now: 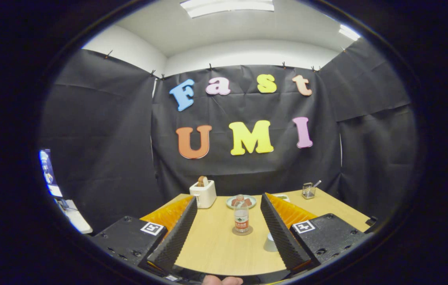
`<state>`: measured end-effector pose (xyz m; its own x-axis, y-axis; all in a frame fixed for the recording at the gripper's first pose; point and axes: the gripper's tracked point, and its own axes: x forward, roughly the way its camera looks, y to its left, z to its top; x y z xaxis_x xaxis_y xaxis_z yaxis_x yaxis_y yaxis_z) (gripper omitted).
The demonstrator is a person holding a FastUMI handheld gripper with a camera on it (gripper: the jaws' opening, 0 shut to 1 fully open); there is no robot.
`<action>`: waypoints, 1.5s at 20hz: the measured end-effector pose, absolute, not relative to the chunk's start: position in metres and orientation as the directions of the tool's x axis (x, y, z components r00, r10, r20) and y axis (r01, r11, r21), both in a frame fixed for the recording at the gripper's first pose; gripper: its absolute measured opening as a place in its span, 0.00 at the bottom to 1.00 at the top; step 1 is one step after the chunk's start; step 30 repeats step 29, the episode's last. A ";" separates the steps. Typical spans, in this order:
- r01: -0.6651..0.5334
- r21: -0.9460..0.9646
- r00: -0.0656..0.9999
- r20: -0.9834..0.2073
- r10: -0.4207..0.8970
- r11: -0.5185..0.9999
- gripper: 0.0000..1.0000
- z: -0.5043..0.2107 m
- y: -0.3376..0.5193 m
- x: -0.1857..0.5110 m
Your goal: Take the bottle from table, then pour the juice into the cup, finally place the bottle on the coaster
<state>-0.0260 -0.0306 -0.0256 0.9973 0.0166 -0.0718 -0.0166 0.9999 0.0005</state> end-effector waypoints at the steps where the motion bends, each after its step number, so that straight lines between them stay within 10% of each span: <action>1: -0.016 0.000 0.997 -0.070 0.016 1.000 1.00 -0.025 -0.031 -0.028; 30: -0.006 -0.005 0.997 -0.075 0.006 1.000 1.00 -0.025 -0.034 -0.027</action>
